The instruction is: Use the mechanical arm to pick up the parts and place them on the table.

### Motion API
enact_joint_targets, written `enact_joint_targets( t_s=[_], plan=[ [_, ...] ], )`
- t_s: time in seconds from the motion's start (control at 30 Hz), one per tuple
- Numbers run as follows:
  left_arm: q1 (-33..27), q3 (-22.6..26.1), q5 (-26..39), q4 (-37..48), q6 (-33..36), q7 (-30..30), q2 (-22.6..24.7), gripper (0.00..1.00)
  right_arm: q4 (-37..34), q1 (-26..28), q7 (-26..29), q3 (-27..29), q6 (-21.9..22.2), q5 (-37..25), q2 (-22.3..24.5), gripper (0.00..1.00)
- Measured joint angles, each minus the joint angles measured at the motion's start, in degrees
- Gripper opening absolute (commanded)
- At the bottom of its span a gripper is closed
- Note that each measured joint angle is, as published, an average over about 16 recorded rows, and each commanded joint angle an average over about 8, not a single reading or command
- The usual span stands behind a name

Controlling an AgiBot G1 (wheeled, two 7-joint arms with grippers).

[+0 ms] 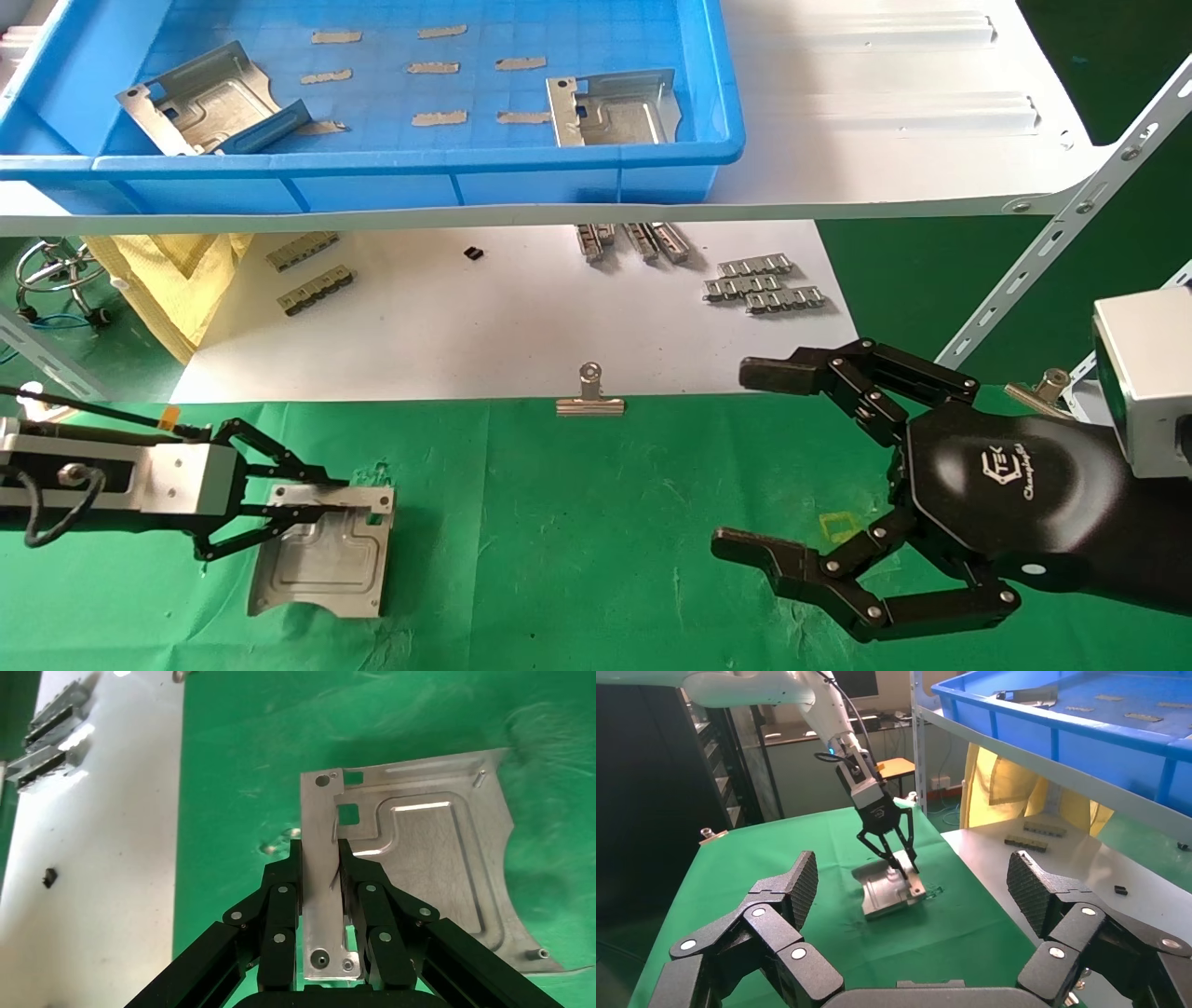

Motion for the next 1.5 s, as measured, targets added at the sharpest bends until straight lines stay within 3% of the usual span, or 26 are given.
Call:
enact_joint_targets(
  t_s=[0.23,0.67,0.93,1.2,1.5],
  plan=[
    [-0.5,-0.6,-1.5,3.2,0.9,-1.0,0.6,1.0,0.0,0.0,0.0,0.0,0.0,0.0,0.0,1.0],
    [3.8,-4.7,-10.0,7.3,2.6,-13.1,-0.4,1.0,0.0,0.0,0.0,0.0,0.0,0.0,0.0,1.0],
    [5.2,-5.5,-11.6,7.7,2.6,-15.1,-0.6,1.0,0.0,0.0,0.0,0.0,0.0,0.0,0.0,1.0],
    [5.4,-5.9,-11.4,5.9,2.5,-15.4,-0.9,1.0,0.0,0.0,0.0,0.0,0.0,0.0,0.0,1.0],
    [8.5,-8.7,-13.3,-1.2,1.9,-19.8,-2.2,1.0,0.0,0.0,0.0,0.0,0.0,0.0,0.0,1.0]
  ],
)
